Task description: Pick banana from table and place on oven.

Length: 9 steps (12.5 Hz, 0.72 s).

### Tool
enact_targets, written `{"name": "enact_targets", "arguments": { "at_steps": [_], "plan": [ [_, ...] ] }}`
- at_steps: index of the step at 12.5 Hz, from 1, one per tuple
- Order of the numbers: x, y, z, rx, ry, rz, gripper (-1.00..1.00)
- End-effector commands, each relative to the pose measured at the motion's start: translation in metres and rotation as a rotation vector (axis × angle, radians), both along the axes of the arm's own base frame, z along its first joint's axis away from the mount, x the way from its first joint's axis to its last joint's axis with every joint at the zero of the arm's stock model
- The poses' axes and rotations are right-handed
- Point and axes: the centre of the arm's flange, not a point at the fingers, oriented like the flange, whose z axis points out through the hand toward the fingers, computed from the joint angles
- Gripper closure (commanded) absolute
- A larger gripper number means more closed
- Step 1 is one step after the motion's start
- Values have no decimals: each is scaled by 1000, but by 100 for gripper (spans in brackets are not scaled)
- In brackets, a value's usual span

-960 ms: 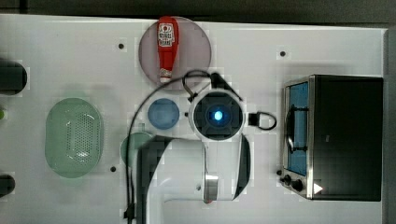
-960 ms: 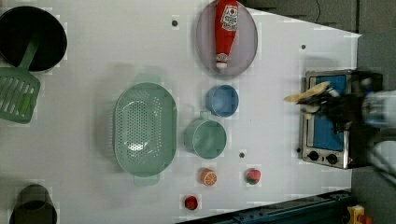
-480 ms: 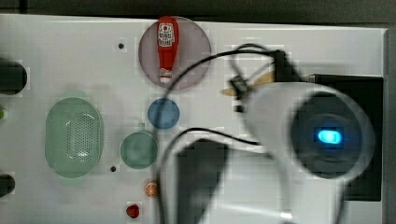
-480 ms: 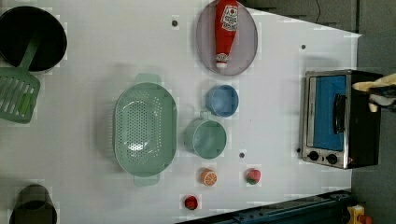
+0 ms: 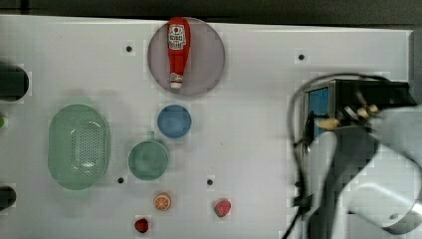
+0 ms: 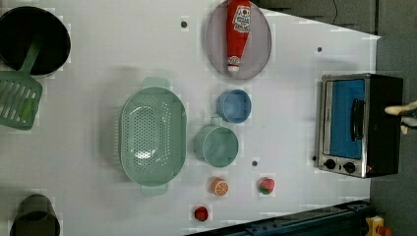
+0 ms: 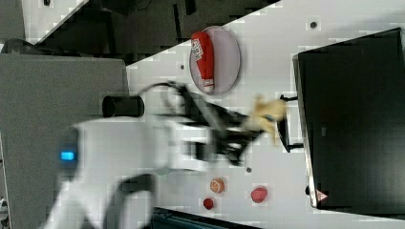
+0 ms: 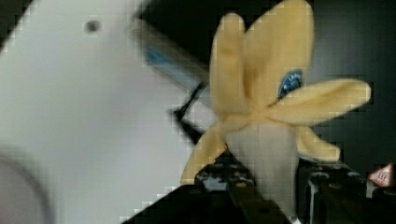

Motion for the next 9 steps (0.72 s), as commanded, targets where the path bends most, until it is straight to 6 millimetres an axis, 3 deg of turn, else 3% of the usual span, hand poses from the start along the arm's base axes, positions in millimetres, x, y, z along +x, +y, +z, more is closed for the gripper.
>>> {"name": "enact_targets", "arguments": {
  "at_steps": [1, 3, 6, 7, 9],
  "plan": [
    [4, -20, -14, -45, -39, 142, 50],
    [5, -40, -37, -85, -26, 178, 50],
    [1, -54, -63, -86, 23, 163, 50],
    [1, -57, -65, -89, 26, 160, 40],
    [1, -59, -63, -100, 22, 162, -2]
  ]
}}
